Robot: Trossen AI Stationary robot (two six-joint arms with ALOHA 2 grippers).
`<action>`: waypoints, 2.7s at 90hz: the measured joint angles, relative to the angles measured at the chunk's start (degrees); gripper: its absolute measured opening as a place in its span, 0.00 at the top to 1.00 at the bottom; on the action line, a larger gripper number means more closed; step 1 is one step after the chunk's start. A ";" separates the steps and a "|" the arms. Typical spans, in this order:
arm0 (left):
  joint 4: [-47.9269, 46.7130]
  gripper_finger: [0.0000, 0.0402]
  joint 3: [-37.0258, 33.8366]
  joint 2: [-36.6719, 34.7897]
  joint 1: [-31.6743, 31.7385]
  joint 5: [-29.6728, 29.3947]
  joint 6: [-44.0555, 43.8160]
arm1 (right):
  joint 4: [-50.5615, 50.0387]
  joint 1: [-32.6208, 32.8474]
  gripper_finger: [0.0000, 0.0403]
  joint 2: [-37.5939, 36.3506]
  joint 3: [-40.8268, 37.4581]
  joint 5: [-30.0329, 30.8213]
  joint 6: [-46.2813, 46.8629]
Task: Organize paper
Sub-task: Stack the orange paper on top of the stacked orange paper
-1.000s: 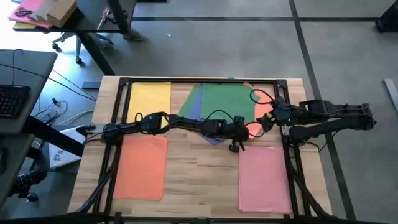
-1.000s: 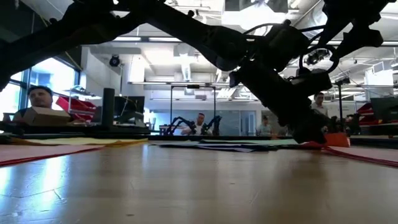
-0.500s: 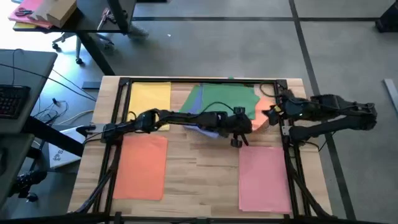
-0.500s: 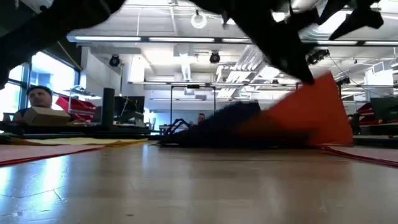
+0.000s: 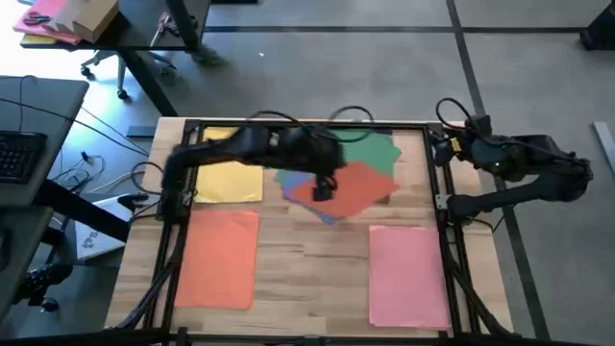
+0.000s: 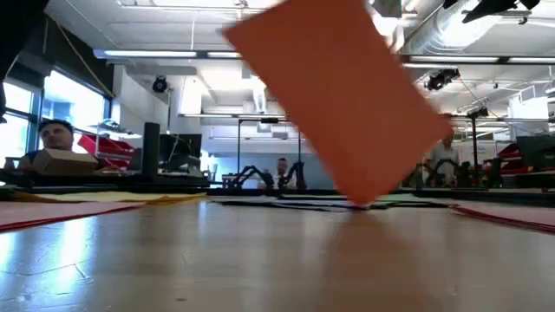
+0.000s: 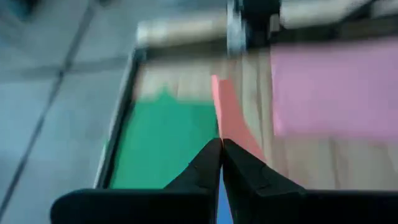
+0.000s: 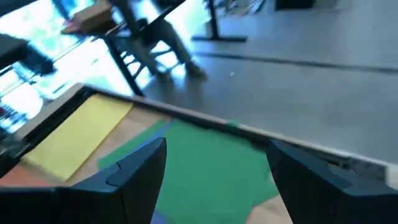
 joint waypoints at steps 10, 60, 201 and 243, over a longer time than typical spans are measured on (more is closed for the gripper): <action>-15.16 1.00 -0.04 -4.00 0.00 3.95 -4.76 | 0.27 0.02 0.35 0.04 -1.15 3.52 0.03; -20.44 1.00 -6.11 -17.56 -0.31 33.51 -27.92 | -0.76 0.00 0.35 -0.02 -2.82 10.05 0.21; 14.50 1.00 -70.07 -17.21 15.44 5.33 -6.14 | -1.12 0.00 0.35 0.00 -2.82 6.03 2.05; -4.76 1.00 -70.07 -17.21 6.61 22.72 8.59 | -1.60 0.00 0.35 0.02 -2.82 6.42 2.05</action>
